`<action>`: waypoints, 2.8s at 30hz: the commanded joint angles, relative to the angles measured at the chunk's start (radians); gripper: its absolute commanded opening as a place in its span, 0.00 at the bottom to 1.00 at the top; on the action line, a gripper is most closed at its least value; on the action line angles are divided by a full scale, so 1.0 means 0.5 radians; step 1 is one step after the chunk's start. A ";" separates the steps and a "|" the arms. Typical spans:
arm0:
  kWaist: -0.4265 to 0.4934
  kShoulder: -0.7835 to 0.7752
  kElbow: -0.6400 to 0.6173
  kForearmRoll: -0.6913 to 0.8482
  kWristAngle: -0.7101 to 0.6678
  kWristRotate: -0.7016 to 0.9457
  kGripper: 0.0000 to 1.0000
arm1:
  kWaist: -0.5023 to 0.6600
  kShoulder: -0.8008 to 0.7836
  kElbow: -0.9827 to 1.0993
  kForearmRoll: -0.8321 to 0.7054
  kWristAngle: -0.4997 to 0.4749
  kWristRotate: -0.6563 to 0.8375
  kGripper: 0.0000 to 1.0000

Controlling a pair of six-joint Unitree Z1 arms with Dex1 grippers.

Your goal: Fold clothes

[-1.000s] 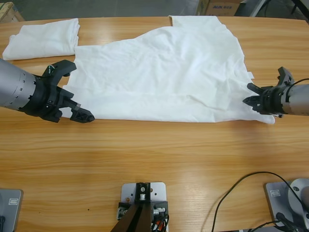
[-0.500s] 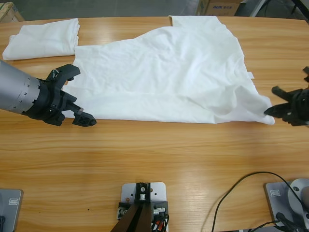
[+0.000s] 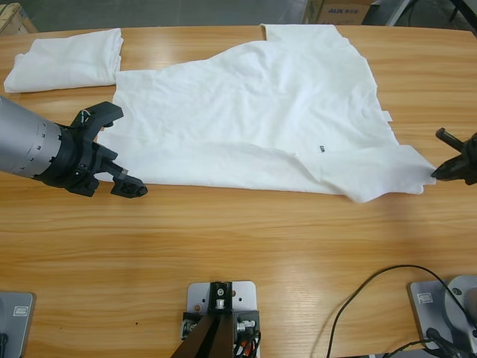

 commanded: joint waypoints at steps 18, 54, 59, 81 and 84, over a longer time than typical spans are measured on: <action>-0.052 0.051 0.079 -0.029 0.024 -0.010 0.92 | 0.909 -0.898 -0.126 0.330 -0.570 0.282 1.00; -0.083 -0.066 0.106 -0.005 0.024 -0.045 0.92 | 1.730 -0.300 1.050 -1.712 -0.569 1.677 0.60; -0.107 -0.066 0.116 -0.008 0.024 -0.065 0.92 | 1.730 -0.288 1.072 -1.806 -0.690 1.535 0.57; -0.132 -0.059 0.143 -0.008 0.024 -0.091 0.92 | 1.710 -0.656 0.957 -1.765 -0.298 1.532 0.48; -0.132 -0.048 0.143 -0.013 0.024 -0.096 0.92 | 1.711 -1.034 0.665 -1.084 -0.276 1.499 0.45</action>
